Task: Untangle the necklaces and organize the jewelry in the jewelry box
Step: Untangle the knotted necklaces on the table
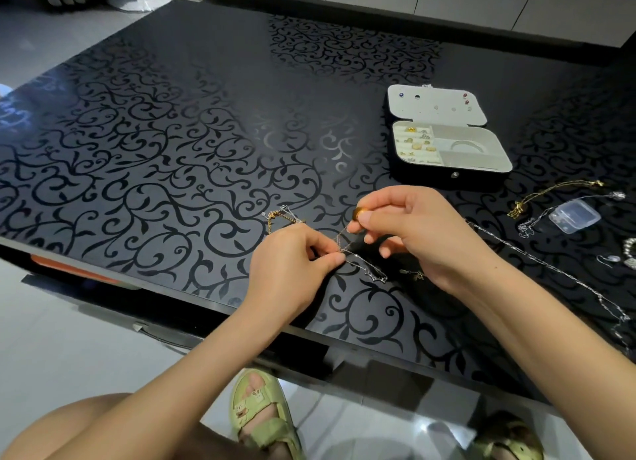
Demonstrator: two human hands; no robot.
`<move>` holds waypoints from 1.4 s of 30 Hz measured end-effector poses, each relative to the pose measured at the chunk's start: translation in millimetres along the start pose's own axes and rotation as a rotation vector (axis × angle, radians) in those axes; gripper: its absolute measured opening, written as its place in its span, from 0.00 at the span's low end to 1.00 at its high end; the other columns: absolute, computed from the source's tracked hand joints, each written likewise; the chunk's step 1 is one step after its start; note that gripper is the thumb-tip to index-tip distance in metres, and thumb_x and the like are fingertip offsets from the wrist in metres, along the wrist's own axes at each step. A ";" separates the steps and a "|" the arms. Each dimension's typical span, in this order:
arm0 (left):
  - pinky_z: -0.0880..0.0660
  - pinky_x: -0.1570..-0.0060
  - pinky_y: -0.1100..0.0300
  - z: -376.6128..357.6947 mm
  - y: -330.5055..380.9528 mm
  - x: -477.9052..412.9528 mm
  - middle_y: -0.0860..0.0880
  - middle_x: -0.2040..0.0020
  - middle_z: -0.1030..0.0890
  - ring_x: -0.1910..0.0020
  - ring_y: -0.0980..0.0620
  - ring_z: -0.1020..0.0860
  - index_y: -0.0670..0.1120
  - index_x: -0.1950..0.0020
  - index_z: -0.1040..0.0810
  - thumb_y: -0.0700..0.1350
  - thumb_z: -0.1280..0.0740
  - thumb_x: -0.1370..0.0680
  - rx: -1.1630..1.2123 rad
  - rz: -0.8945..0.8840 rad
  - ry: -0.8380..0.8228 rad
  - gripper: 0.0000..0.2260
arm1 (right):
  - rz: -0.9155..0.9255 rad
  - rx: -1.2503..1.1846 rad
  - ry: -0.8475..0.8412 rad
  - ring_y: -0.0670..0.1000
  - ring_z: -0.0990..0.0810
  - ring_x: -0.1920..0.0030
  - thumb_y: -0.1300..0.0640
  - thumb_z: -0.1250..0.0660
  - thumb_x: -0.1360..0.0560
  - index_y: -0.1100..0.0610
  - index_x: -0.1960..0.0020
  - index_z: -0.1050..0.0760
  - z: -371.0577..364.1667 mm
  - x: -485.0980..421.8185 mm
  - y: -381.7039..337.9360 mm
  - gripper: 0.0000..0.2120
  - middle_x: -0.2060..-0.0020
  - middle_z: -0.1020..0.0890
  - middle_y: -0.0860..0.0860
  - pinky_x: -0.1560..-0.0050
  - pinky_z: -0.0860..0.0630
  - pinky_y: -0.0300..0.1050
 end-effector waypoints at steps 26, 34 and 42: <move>0.32 0.64 0.67 11.4 -8.1 3.8 0.56 0.68 0.23 0.70 0.60 0.28 0.49 0.67 0.19 0.40 0.28 0.30 0.271 0.020 0.000 0.07 | 0.175 0.357 0.024 0.44 0.19 0.65 0.62 0.31 0.27 0.56 0.52 0.23 -2.1 -1.6 5.9 0.05 0.72 0.20 0.46 0.69 0.34 0.28; 0.34 0.68 0.74 14.1 -7.2 5.1 0.55 0.70 0.24 0.73 0.63 0.29 0.47 0.66 0.20 0.38 0.28 0.30 0.245 -0.004 -0.013 0.06 | 0.232 0.408 0.038 0.41 0.25 0.70 0.61 0.31 0.28 0.54 0.61 0.20 -2.5 17.5 7.2 0.04 0.69 0.20 0.45 0.66 0.29 0.31; 0.35 0.69 0.74 15.1 -9.1 5.5 0.59 0.72 0.24 0.73 0.63 0.29 0.47 0.65 0.20 0.38 0.28 0.30 0.258 -0.011 -0.024 0.06 | 0.384 0.672 0.121 0.42 0.24 0.61 0.58 0.31 0.27 0.52 0.57 0.20 -18.1 17.2 17.1 0.02 0.64 0.19 0.44 0.59 0.30 0.32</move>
Point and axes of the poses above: each hand's wrist, its own x-axis away from the middle knuckle, its own z-axis out of the back of the hand, y = z × x, the point moved 4 cm from there along -x, towards the middle knuckle
